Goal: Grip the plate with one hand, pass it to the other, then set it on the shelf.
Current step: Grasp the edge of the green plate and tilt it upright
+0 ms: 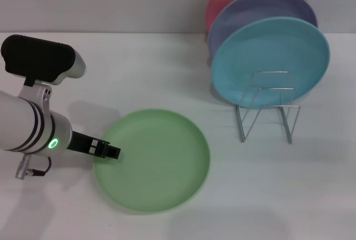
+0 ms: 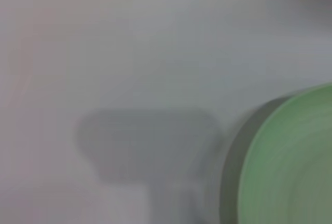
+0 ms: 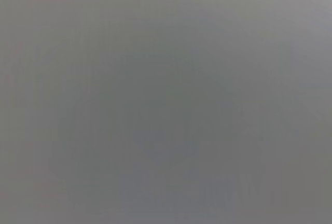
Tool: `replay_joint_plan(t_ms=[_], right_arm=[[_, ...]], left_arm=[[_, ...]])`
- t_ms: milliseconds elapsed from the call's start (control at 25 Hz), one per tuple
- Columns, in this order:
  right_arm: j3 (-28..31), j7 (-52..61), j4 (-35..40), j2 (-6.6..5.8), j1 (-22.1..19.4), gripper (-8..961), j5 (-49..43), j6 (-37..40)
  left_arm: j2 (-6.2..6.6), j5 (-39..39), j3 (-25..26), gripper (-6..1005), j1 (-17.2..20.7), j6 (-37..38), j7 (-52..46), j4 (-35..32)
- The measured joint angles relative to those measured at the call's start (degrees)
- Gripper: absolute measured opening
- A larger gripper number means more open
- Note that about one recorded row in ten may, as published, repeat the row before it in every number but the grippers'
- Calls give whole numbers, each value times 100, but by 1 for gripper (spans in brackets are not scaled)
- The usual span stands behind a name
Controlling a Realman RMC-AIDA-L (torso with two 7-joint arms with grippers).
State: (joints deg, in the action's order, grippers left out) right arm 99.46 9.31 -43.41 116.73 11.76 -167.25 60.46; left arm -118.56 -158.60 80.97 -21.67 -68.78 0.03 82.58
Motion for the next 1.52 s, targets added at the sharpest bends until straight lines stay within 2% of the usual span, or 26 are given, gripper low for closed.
replay_joint_plan(t_ms=[320, 760, 920, 1400, 1520], right_arm=[[4, -51, -1, -6, 11, 572, 0, -35], [9, -104, -1, -35, 20, 571, 0, -59], [6, -175, -1, -37, 27, 569, 0, -61], [6, -188, -6, -25, 7, 556, 0, -53], [7, -190, -29, -19, -4, 553, 0, -36]], left_arm=[[0, 26, 7, 719, -169, -32, -67, -192], [28, 148, 72, 705, -188, -118, -77, -252], [23, 143, 74, 510, -213, -116, -89, -270], [17, 117, 76, 89, -204, -14, -113, -177], [21, 109, 77, 81, -158, 83, -98, -66]])
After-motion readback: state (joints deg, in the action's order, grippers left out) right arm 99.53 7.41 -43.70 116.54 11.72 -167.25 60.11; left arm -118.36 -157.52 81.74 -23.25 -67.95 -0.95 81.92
